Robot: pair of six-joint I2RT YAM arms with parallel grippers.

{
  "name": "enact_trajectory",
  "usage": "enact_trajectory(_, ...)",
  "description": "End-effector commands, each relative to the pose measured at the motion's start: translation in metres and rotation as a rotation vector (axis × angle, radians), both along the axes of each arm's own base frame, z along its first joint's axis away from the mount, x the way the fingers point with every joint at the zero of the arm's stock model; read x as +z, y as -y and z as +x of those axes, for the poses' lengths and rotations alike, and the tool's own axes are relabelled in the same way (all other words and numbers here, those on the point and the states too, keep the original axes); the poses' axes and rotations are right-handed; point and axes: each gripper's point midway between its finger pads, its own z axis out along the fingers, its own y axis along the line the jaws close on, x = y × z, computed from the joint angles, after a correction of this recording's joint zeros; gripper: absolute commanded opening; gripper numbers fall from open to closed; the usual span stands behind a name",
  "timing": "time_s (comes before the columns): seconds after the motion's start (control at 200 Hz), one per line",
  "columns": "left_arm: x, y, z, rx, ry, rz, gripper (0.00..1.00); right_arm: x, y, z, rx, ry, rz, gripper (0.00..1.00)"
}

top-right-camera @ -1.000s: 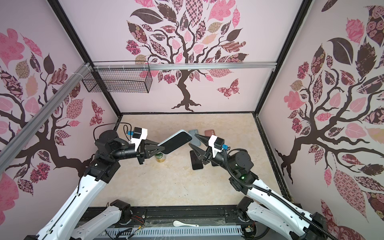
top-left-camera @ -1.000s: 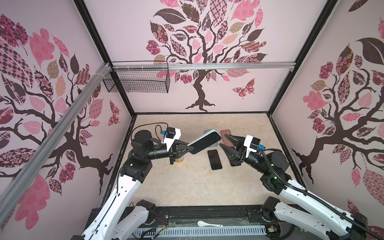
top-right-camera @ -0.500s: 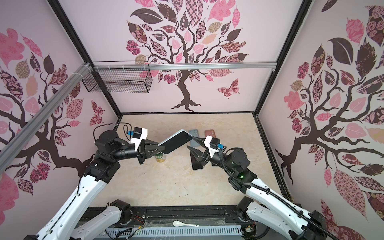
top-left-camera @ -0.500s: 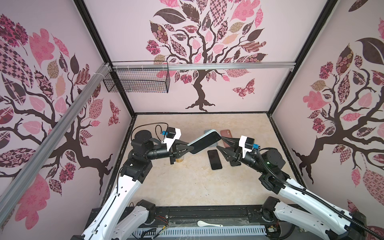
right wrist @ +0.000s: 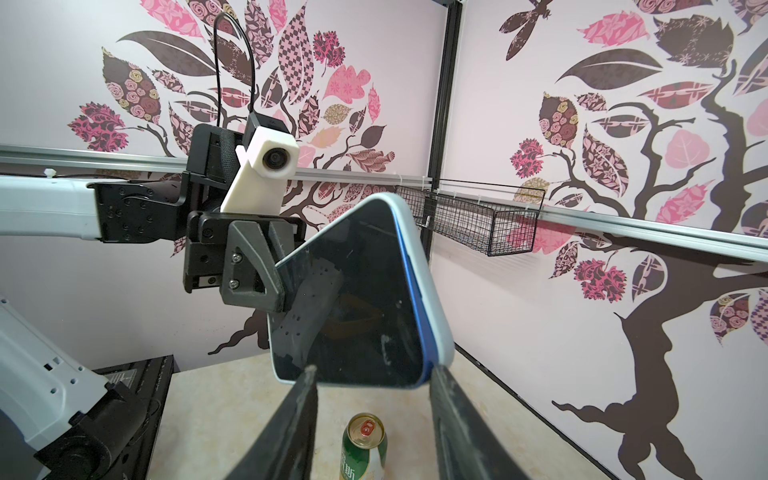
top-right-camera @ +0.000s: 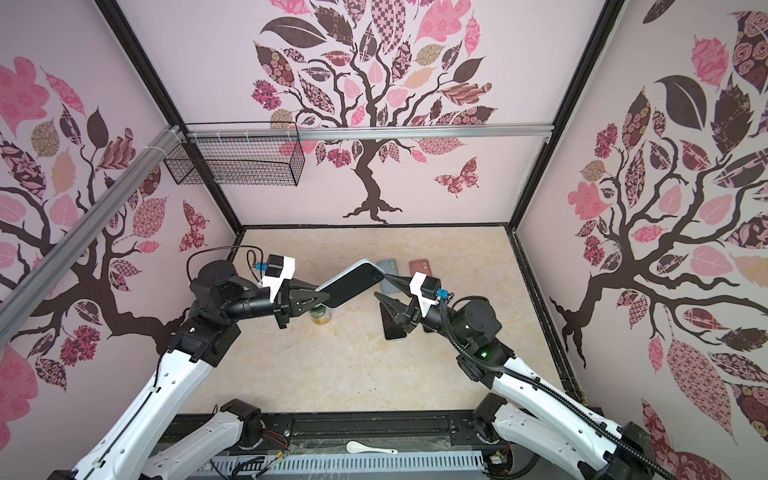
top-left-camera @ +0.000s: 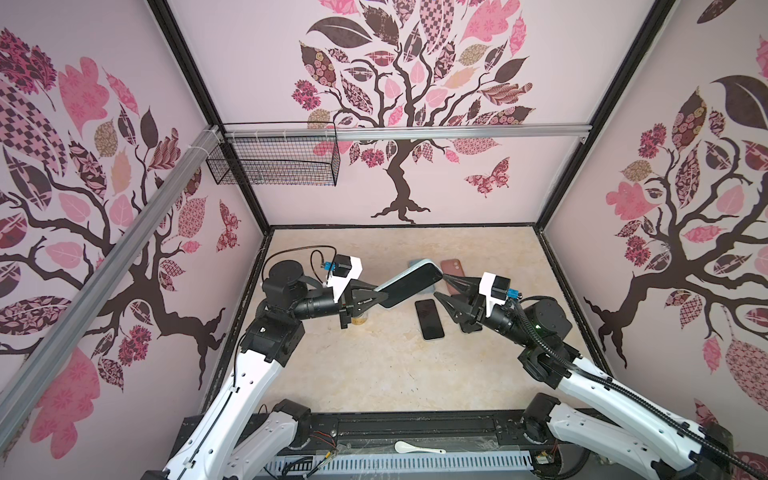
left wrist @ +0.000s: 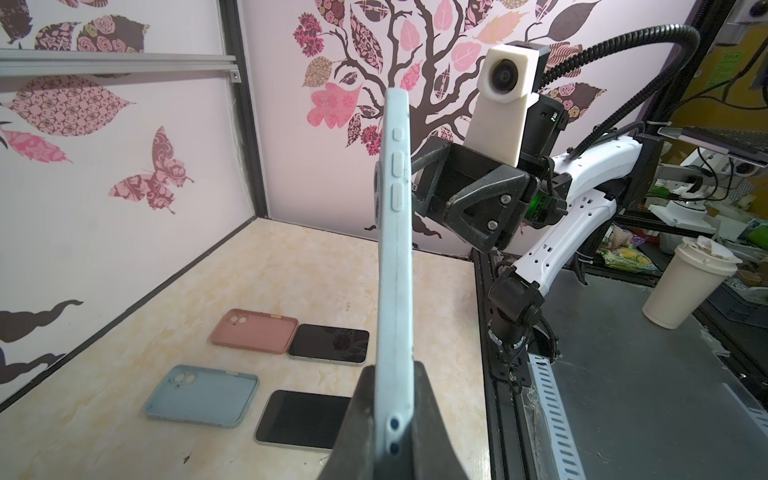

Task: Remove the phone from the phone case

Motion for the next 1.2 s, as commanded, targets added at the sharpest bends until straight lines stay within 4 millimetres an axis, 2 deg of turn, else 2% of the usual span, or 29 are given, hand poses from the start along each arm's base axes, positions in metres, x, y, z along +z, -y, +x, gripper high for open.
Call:
enact_trajectory(0.0,0.006,-0.001,-0.001,0.013,0.035,-0.006,0.00,0.017,0.004,-0.013,0.035,0.057,0.041,0.47)
enact_trajectory(0.34,0.001,0.007,-0.011,-0.070,0.013,0.018,0.00,0.018,-0.002,-0.018,0.085,0.059,0.033,0.47)
enact_trajectory(0.455,0.002,0.010,-0.014,-0.089,0.019,0.022,0.00,0.017,-0.002,-0.015,0.072,0.042,0.034,0.47)
enact_trajectory(0.6,0.006,0.003,-0.006,0.015,0.046,0.012,0.00,0.017,0.009,-0.006,-0.014,0.028,0.051,0.46)
enact_trajectory(0.745,0.016,-0.003,-0.005,0.075,0.081,-0.019,0.00,0.004,0.018,0.004,-0.103,0.002,0.019,0.48)
enact_trajectory(0.895,0.017,0.000,-0.008,0.040,0.076,-0.017,0.00,0.001,0.015,0.003,-0.084,-0.003,0.011,0.48)
enact_trajectory(1.195,0.013,0.003,-0.009,0.009,0.057,-0.010,0.00,0.012,0.009,-0.007,-0.016,0.039,0.028,0.48)
